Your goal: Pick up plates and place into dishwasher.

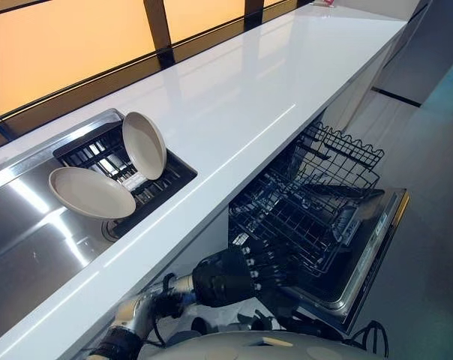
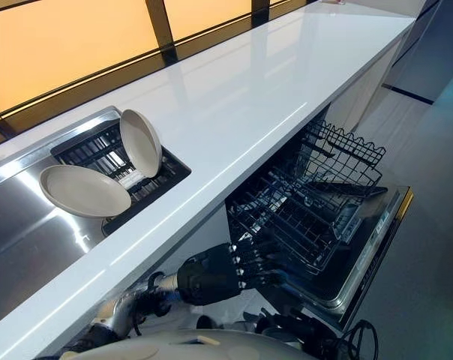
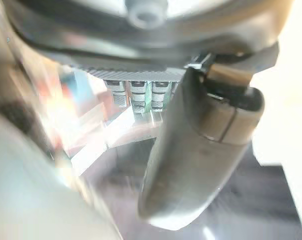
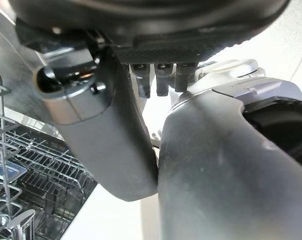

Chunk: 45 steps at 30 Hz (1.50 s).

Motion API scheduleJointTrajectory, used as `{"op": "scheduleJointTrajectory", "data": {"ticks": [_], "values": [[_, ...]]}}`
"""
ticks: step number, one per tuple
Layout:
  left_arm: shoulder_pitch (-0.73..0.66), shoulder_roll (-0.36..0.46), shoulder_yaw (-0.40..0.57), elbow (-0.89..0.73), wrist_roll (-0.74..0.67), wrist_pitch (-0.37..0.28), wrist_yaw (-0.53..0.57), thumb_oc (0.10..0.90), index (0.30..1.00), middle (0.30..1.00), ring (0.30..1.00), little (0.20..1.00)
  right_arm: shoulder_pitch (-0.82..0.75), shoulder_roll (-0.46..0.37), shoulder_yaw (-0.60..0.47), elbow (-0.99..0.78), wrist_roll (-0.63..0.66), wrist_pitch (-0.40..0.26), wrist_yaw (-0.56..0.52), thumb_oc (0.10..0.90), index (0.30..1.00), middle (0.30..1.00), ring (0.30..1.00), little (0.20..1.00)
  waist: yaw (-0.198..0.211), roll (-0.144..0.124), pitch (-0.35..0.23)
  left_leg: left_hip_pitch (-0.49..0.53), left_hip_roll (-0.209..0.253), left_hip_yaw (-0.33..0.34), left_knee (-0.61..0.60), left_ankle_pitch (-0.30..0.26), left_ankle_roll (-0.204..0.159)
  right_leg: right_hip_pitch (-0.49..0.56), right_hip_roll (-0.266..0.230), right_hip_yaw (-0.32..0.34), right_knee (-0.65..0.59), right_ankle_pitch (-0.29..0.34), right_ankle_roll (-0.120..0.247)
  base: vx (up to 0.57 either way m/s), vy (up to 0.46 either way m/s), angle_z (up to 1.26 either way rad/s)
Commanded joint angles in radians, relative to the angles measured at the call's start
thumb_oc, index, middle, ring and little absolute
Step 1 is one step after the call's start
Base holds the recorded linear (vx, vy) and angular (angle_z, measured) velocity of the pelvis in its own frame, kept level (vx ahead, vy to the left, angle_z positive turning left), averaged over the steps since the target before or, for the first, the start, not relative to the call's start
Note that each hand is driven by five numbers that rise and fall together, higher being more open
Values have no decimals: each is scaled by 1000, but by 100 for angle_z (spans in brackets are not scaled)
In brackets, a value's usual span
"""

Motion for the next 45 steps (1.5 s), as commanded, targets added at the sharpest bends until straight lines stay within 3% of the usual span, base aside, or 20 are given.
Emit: {"op": "scheduleJointTrajectory", "data": {"ticks": [1,3,4,5,6,8,10,12,15,17,19,22,24,26,29,31,37,45], "values": [[-190,-86,-8,-155,-485,-53,125,800,900,900,900,900,-62,16,28,66,14,-10,30,800,900,900,900,900,-6,34,7,50,-89,-9,7,-178,62,-23,24,-29,119,-109,59,0,0,0],[-232,-84,-18,-224,-565,-206,210,800,900,900,900,900,-66,29,55,66,22,-15,20,800,900,900,900,900,-7,30,6,54,-90,-7,7,-181,62,-16,23,-32,106,-104,59,0,0,0],[-245,-82,-21,-245,-529,-315,236,800,900,900,900,900,-67,36,66,66,23,-17,15,800,900,900,900,900,-7,29,5,54,-91,-7,7,-182,62,-14,23,-33,102,-102,59,0,0,0],[-261,-75,-10,-274,-428,-486,295,800,900,900,900,900,-65,42,77,60,24,-16,7,800,900,900,900,900,-6,29,2,54,-91,-7,7,-181,61,-14,24,-34,99,-101,59,0,0,0],[-261,-75,-10,-274,-428,-486,295,800,900,900,900,900,-65,42,77,60,24,-16,7,800,900,900,900,900,-6,29,2,54,-91,-7,7,-181,61,-14,24,-34,99,-101,59,15,0,4],[-264,-27,25,-279,-190,-786,400,800,900,900,900,900,-54,45,87,44,31,-15,-10,800,900,900,900,900,-1,35,1,51,-89,-17,7,-175,65,-18,25,-36,115,-112,56,-2,8,5],[-254,36,63,-282,-7,-1007,493,800,900,900,900,900,-38,39,87,34,43,-22,-19,800,900,900,900,900,8,42,3,49,-90,-33,7,-171,71,-22,24,-43,135,-126,52,-16,10,5],[-242,86,109,-293,115,-1134,577,800,900,900,900,900,-24,34,86,31,62,-31,-23,800,900,900,900,900,20,45,3,49,-94,-50,7,-171,76,-19,23,-52,139,-135,49,-18,-5,6],[-227,145,189,-331,256,-1222,699,800,900,900,900,900,-13,26,80,34,82,-43,-15,800,900,900,900,900,37,43,-1,48,-100,-66,7,-171,76,-10,23,-65,124,-134,44,-4,-27,15],[-214,206,270,-371,503,-1295,905,800,900,900,900,900,-8,24,77,33,97,-46,-7,800,900,900,900,900,54,38,-11,44,-106,-74,7,-170,73,1,28,-76,85,-122,42,13,-44,27],[-204,242,328,-383,727,-1322,1065,800,900,900,900,900,-4,24,75,35,103,-50,-2,800,900,900,900,900,63,36,-20,37,-108,-76,7,-167,68,7,31,-79,60,-111,42,18,-31,8],[-204,302,414,-382,976,-1290,1291,800,900,900,900,900,1,30,72,43,105,-57,0,800,900,900,900,900,72,38,-33,25,-104,-82,7,-156,62,1,33,-81,68,-119,39,19,-25,8],[-203,334,458,-364,1100,-1256,1380,800,900,900,900,900,6,32,66,44,103,-55,-5,800,900,900,900,900,73,39,-37,19,-101,-83,7,-152,60,-8,34,-82,87,-131,35,12,-18,10],[-200,407,509,-324,1329,-1173,1542,800,900,900,900,900,16,31,56,51,84,-56,-16,800,900,900,900,900,73,45,-39,20,-100,-87,8,-148,63,-11,33,-85,107,-143,31,15,-12,10],[-198,498,553,-272,1488,-1064,1620,800,900,900,900,900,19,24,50,55,65,-55,-21,800,900,900,900,900,71,51,-39,25,-100,-84,9,-149,63,-5,32,-89,108,-147,28,7,-4,5],[-202,579,575,-236,1562,-974,1597,800,900,900,900,900,16,18,50,48,51,-52,-24,800,900,900,900,900,70,58,-42,27,-100,-80,9,-150,62,-1,32,-91,103,-146,29,0,0,0],[-269,788,550,-97,1764,-846,1534,800,900,900,900,900,-5,1,66,34,34,-32,-16,800,900,900,900,900,59,79,-52,31,-98,-72,8,-147,53,6,32,-96,89,-139,36,0,0,0],[-468,960,406,22,1818,-833,1385,800,900,900,900,900,-31,-27,71,33,42,4,-24,800,900,900,900,900,30,96,-66,29,-97,-47,7,-145,48,3,34,-79,69,-119,49,17,29,0]]}}
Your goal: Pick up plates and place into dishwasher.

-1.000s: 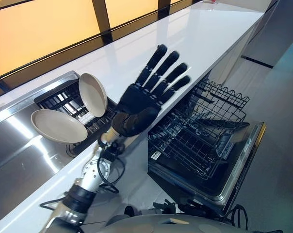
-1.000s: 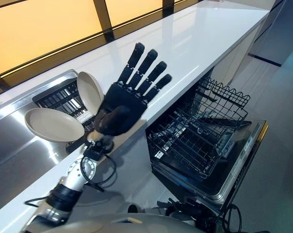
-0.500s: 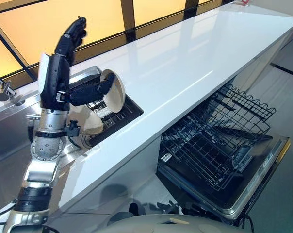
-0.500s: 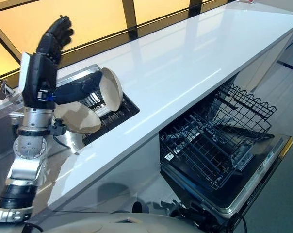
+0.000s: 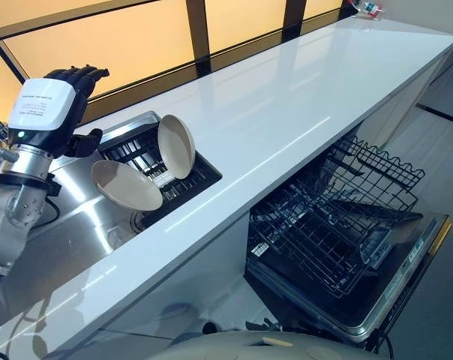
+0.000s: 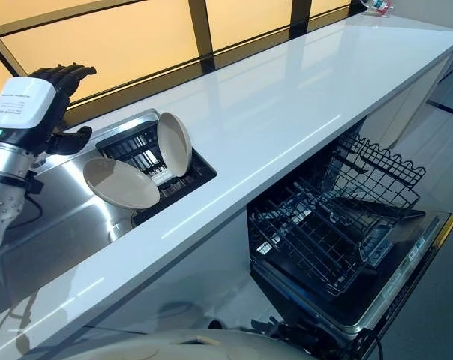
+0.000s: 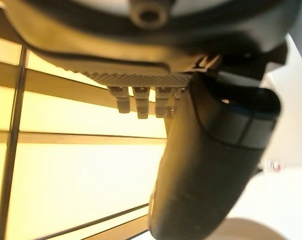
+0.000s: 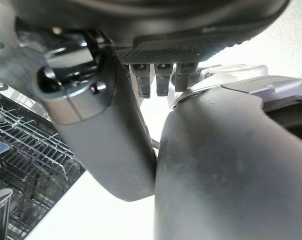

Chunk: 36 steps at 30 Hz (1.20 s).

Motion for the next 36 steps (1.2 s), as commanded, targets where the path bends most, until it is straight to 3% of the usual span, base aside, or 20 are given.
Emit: {"op": "scheduleJointTrajectory", "data": {"ticks": [1,8,20,26,31,36], "values": [[-287,115,-6,53,22,19,-16,800,900,900,900,900,-68,-16,10,9,-7,21,25,800,900,900,900,900,-49,52,1,48,-80,30,7,-154,41,-17,49,0,77,-107,43,21,59,-9],[-440,177,-148,146,18,35,-92,800,900,900,900,900,-60,-35,-9,20,-12,20,30,800,900,900,900,900,-78,58,3,57,-88,50,9,-160,51,-22,50,34,72,-92,54,22,43,-13],[-589,184,-313,276,24,23,-175,800,900,900,900,900,-47,-37,-13,9,-2,30,31,800,900,900,900,900,-114,67,6,56,-100,80,7,-168,62,-43,48,75,60,-63,76,21,36,-14],[-652,168,-397,299,50,-9,-372,800,900,900,900,900,-46,-37,-19,-2,7,38,26,800,900,900,900,900,-125,69,10,48,-105,89,7,-169,67,-60,44,87,61,-53,88,-2,21,-2],[-701,163,-436,302,79,-25,-462,800,900,900,900,900,-46,-38,-25,-11,14,49,21,800,900,900,900,900,-128,69,12,46,-107,90,7,-170,70,-68,40,90,66,-49,94,-2,18,-9],[-752,170,-470,318,81,-16,-404,800,900,900,900,900,-45,-37,-26,-24,23,58,17,800,900,900,900,900,-133,65,14,42,-109,92,7,-171,73,-75,39,95,69,-45,99,1,1,-1]]}}
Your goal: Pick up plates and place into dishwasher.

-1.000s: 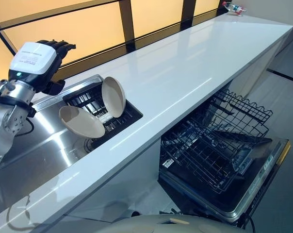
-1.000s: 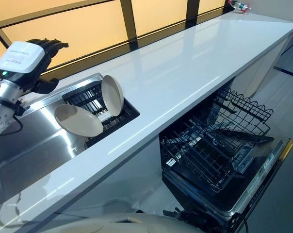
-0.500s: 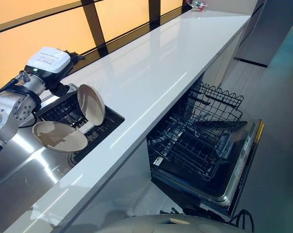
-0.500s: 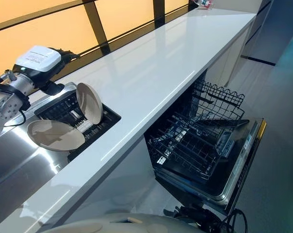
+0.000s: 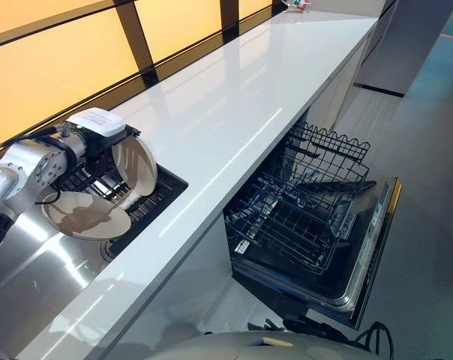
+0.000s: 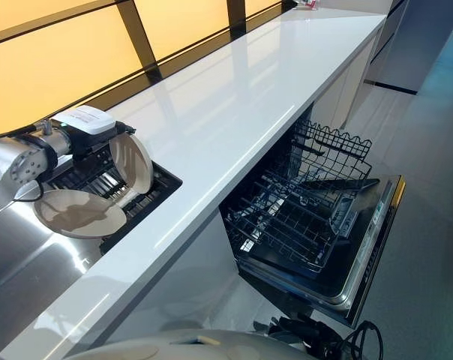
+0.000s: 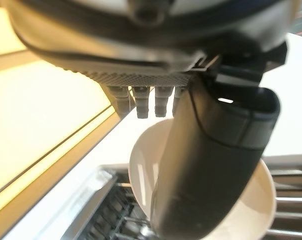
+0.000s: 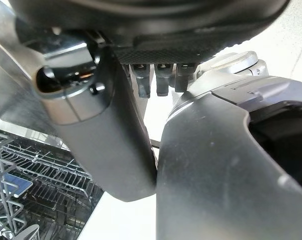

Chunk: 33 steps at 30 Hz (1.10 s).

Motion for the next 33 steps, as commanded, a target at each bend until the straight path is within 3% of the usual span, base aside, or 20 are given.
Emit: {"op": "scheduleJointTrajectory", "data": {"ticks": [1,12,31,33], "values": [[-285,77,44,89,17,38,107,800,900,900,900,900,-12,-23,-20,-1,20,21,17,800,900,900,900,900,-7,48,23,41,-104,-6,8,-156,66,-30,34,-15,64,-68,93,0,0,0],[-268,79,-4,172,38,75,286,800,900,900,900,900,5,-19,-1,-44,34,40,5,800,900,900,900,900,-22,40,25,31,-102,20,8,-156,64,-46,35,-2,62,-58,100,7,0,-5],[-250,31,-42,171,94,32,277,800,900,900,900,900,32,-9,13,-132,47,82,-27,800,900,900,900,900,-44,35,33,26,-101,38,8,-156,66,-62,35,11,72,-56,107,1,-1,-1],[-255,29,-53,172,102,24,275,698,813,813,813,798,34,-8,17,-136,50,83,-29,800,900,900,900,900,-46,34,33,26,-101,39,8,-157,66,-64,35,13,73,-55,108,0,0,0]]}}
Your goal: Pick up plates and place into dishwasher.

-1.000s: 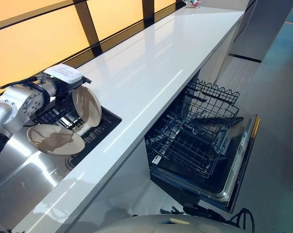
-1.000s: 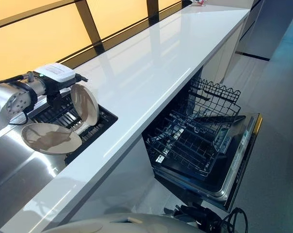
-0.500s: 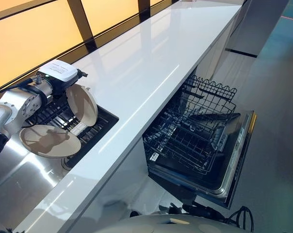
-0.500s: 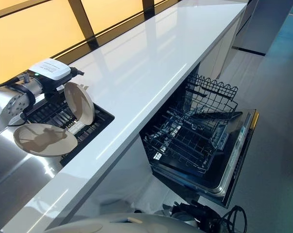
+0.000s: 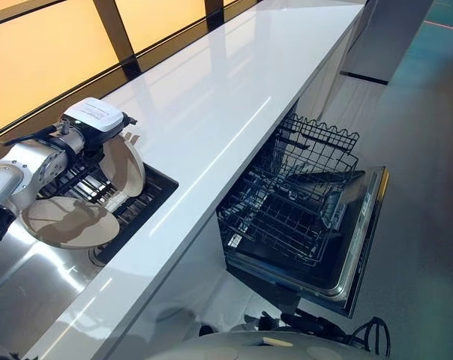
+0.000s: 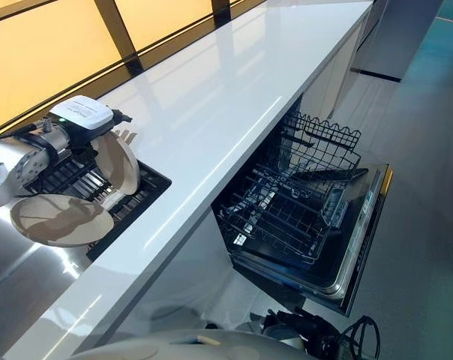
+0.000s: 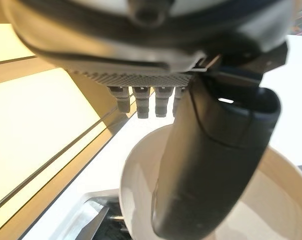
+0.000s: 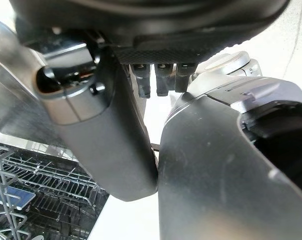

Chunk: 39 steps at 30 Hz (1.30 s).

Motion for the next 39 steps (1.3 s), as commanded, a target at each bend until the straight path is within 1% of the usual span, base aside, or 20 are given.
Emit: {"op": "scheduleJointTrajectory", "data": {"ticks": [1,2,3,13,17,22,23,25,26,28,30,31,33,34,36,39], "values": [[-237,32,32,79,54,13,66,410,566,566,566,510,12,-7,13,-21,20,17,-2,800,900,900,900,900,-12,52,0,32,-101,11,8,-148,65,-47,34,-12,74,-58,106,0,0,0],[-240,32,28,75,57,8,56,237,418,418,418,337,13,-6,14,-28,19,21,-5,800,900,900,900,900,-14,52,0,32,-101,12,8,-149,65,-48,35,-11,74,-58,107,0,0,0],[-244,31,24,70,62,4,46,100,300,300,300,200,15,-6,14,-35,20,25,-6,800,900,900,900,900,-15,51,0,32,-101,13,8,-149,65,-48,35,-10,73,-58,107,0,0,0],[-295,42,-26,69,73,4,25,100,300,300,300,200,18,-3,21,-69,56,43,-28,800,900,900,900,900,-17,55,-1,32,-102,14,8,-148,65,-53,34,-9,79,-58,109,0,0,0],[-298,51,-30,67,81,-1,26,100,300,300,300,200,19,0,18,-82,88,39,-36,800,900,900,900,900,-15,58,-3,32,-103,14,8,-146,64,-53,32,-11,79,-56,110,0,0,0],[-297,72,-24,60,79,-1,43,100,300,300,300,200,20,3,19,-146,146,35,-37,800,900,900,900,900,-12,58,-5,33,-103,10,8,-146,63,-52,29,-15,75,-53,113,0,0,0],[-289,76,-18,57,79,7,58,100,300,300,300,200,20,3,22,-171,148,21,-34,800,900,900,900,900,-11,58,-5,33,-103,11,8,-146,62,-52,28,-15,75,-51,114,0,0,0],[-281,80,-10,55,77,13,73,100,300,300,300,200,21,5,29,-204,152,14,-34,800,900,900,900,900,-12,59,-5,32,-103,12,8,-145,62,-54,26,-17,76,-50,115,0,0,0],[-272,87,3,53,72,16,92,100,300,300,300,200,23,8,39,-259,164,3,-44,800,900,900,900,900,-10,58,-4,32,-103,12,8,-145,62,-56,24,-19,79,-50,116,-32,0,-1],[-235,95,42,52,48,21,146,100,300,300,300,200,30,12,59,-355,159,-46,-73,800,900,900,900,900,-10,57,-1,32,-104,12,8,-146,64,-59,21,-20,82,-50,116,-41,5,0],[-198,95,81,53,32,23,197,100,300,300,300,200,35,9,81,-431,97,-108,-110,800,900,900,900,900,-11,56,0,30,-104,12,8,-147,64,-62,17,-20,82,-49,119,-48,18,0],[-177,97,103,52,19,25,220,100,300,300,300,200,38,5,94,-473,38,-137,-125,800,900,900,900,900,-11,55,2,30,-104,13,8,-148,65,-63,14,-21,82,-47,120,-51,28,-1],[-131,107,152,46,4,22,257,100,300,300,300,200,48,-6,118,-542,-86,-163,-157,800,900,900,900,900,-13,55,4,30,-104,15,8,-148,64,-67,10,-21,84,-44,124,-53,33,-3],[-101,115,184,46,-11,18,287,100,300,300,300,200,52,-22,137,-592,-191,-155,-168,800,900,900,900,900,-12,52,6,29,-105,17,8,-149,64,-70,6,-20,83,-43,127,-59,34,-5],[-48,123,236,46,-17,11,322,100,300,300,300,200,60,-49,162,-669,-279,-103,-159,800,900,900,900,900,-14,46,10,29,-104,21,8,-150,63,-77,1,-21,85,-38,131,-69,29,-10],[-7,134,267,46,-22,8,355,100,300,300,300,200,64,-84,188,-724,-339,-63,-117,800,900,900,900,900,-15,39,13,30,-102,28,8,-150,62,-85,-4,-25,91,-35,136,-57,20,-9]]}}
